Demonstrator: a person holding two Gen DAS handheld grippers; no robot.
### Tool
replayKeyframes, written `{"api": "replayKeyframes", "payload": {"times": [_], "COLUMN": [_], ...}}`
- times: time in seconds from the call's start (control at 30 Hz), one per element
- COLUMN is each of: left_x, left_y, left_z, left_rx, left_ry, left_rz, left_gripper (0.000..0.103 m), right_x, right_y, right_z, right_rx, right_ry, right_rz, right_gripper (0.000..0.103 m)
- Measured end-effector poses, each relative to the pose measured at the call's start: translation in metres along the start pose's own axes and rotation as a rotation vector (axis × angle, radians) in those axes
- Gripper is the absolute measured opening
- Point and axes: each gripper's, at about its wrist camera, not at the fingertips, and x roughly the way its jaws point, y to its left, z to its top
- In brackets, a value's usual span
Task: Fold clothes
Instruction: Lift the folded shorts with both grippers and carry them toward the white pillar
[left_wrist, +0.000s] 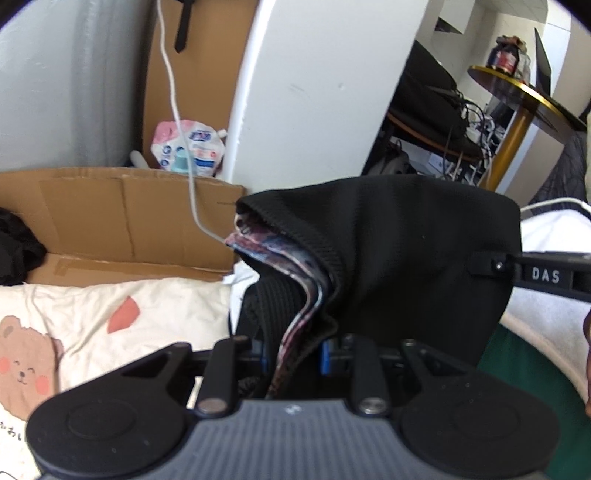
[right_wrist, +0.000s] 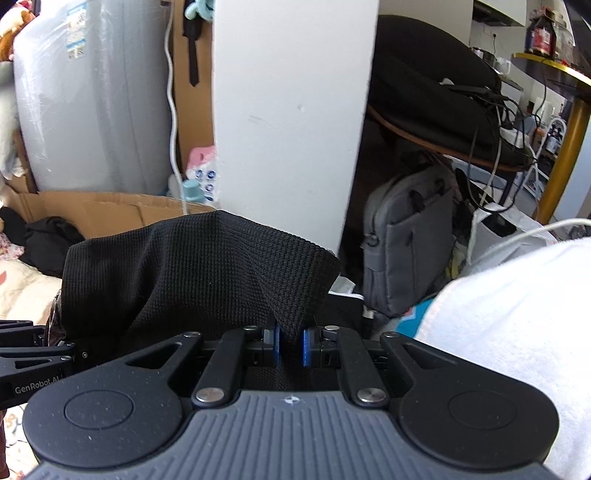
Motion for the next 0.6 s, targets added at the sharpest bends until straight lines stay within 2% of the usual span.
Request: {"api": "replayKeyframes", "payload": {"times": [0.27,0.6], "left_x": [0.032,0.062], "left_y": [-0.006,0.002], "left_z": [-0.005,-0.004], "left_rx": [0.020,-0.018], "left_ry": [0.036,0.056], "left_rz": [-0.006,-0.007], "left_gripper": [0.026,0.026], "right_x": [0.021,0.057], "right_y": [-0.013,-0.016], "right_z": [-0.009,-0.006], "right_rx": [-0.011,-0.060], "right_ry": [0.030,0.057], "right_rz": [-0.037,-0.039], "right_gripper": [0.011,0.011]}}
